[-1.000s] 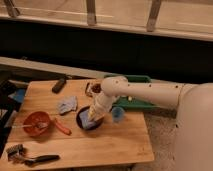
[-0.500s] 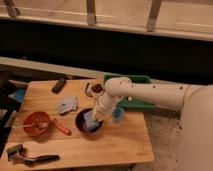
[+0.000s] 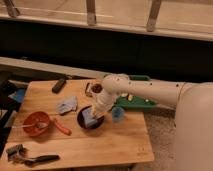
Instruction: Wipe purple bowl with sponge
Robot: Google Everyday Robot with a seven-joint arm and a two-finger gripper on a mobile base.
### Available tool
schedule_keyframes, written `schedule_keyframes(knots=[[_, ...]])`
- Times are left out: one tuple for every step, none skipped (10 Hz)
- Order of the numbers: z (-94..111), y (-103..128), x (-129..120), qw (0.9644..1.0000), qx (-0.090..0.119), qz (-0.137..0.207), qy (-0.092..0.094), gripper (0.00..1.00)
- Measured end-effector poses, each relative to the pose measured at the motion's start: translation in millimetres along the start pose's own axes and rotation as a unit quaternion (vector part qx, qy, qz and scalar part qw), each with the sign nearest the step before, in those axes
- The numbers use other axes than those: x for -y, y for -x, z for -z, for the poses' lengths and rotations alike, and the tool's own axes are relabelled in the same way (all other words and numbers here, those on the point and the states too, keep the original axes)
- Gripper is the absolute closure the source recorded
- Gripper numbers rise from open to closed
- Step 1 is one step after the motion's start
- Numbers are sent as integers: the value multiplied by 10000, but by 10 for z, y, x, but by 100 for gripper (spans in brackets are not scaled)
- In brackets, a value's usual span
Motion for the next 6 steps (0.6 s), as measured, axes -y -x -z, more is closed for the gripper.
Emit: schedule_keyframes(knots=[[-20,-71,-44,10000,-33,40,6,100],[-20,-140,-42,10000,-60,11,-21,100],[12,-171,12,10000,-55,-57,-56,100],[64,-166,81,9999,-14,-130,-90,100],[119,-131,155,9997,15,-189,-150,100],[160,-63,195,9996,59,-212,-201,100]])
